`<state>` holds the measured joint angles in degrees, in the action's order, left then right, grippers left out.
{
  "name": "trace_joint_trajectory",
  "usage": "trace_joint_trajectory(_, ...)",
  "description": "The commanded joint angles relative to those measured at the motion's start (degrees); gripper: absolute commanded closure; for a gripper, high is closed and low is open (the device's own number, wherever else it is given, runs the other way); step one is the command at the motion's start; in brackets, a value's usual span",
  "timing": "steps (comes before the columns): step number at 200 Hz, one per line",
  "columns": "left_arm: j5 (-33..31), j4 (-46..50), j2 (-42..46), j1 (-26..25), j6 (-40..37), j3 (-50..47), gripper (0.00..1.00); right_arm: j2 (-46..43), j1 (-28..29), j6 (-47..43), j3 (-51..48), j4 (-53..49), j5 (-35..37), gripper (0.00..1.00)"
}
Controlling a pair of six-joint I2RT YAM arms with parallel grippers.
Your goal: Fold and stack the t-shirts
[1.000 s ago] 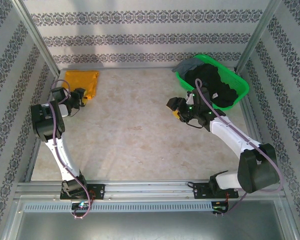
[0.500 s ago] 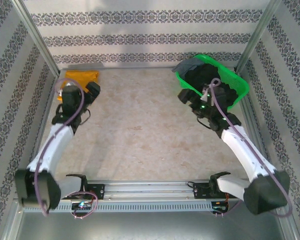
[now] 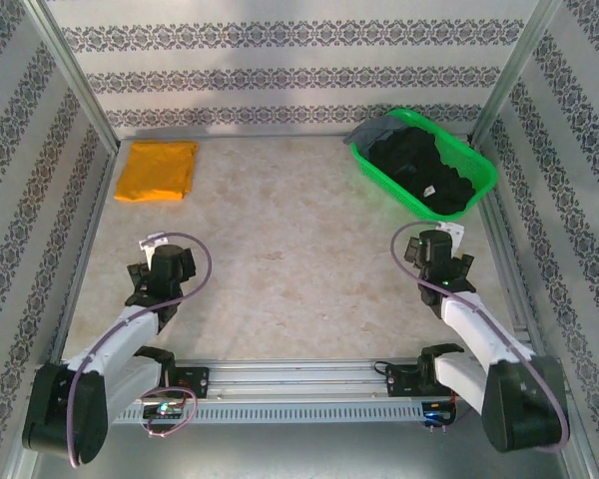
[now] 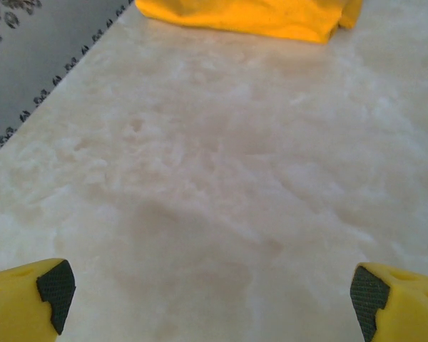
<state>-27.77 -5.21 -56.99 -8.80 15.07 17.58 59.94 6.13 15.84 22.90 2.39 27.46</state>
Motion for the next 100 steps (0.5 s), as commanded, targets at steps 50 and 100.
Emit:
trace_joint_trajectory(50,13.8,-31.1,-22.9,8.5,-7.2,6.9,0.0,20.3,-1.2,-13.5,3.9,34.2,-10.3,0.02)
trace_joint_trajectory(100,21.0,-68.4,-35.4,9.9,-11.0,-5.1,0.0,27.7,-3.8,-12.5,-3.7,56.2,-16.2,0.02)
